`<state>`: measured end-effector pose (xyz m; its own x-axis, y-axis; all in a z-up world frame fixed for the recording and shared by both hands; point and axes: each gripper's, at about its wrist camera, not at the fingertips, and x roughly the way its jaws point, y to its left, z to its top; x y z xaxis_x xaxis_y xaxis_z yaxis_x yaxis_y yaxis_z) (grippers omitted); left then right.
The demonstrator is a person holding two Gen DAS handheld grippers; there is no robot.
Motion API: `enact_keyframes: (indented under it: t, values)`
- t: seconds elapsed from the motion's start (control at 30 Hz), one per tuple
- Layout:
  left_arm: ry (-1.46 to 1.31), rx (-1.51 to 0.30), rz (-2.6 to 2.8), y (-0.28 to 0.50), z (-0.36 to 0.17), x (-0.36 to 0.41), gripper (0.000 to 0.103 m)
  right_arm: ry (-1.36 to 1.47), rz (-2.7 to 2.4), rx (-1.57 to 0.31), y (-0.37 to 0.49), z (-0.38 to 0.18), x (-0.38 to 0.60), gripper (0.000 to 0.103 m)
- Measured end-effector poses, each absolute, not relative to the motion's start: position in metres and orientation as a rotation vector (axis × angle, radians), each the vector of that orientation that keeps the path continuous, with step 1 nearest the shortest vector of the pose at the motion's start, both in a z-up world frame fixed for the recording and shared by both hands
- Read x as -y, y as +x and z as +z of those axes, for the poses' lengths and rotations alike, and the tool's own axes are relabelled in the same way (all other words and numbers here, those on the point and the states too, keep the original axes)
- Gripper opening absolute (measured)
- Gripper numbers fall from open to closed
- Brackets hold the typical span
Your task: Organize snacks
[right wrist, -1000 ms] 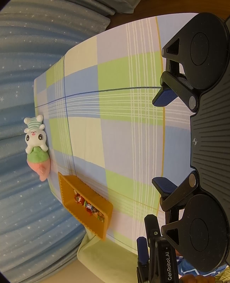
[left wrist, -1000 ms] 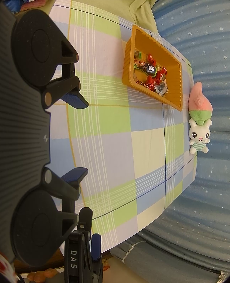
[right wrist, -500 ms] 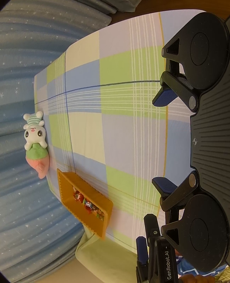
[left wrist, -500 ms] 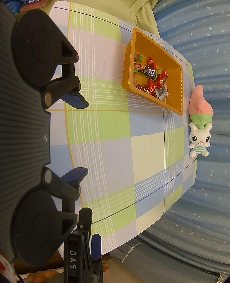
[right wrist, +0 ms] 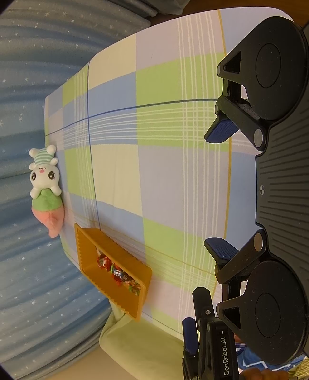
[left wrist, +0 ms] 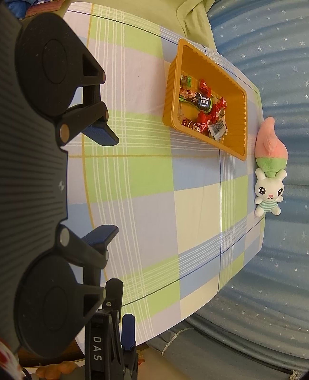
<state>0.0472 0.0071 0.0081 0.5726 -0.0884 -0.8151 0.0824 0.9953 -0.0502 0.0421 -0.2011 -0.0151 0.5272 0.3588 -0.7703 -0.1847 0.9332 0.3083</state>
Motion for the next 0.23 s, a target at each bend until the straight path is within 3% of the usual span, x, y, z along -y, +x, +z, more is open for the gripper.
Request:
enact_keyframes:
  t: [0.17,0.23]
  values:
    - [-0.009,-0.956,-0.099,0.053,0.007,-0.013,0.072,0.199,0.328,-0.97,0.05,-0.018,0.194,0.086]
    - [-0.008,-0.959,-0.095,0.057,0.005,-0.015,0.077,0.2,0.326,-0.974,0.053,-0.019,0.193,0.086]
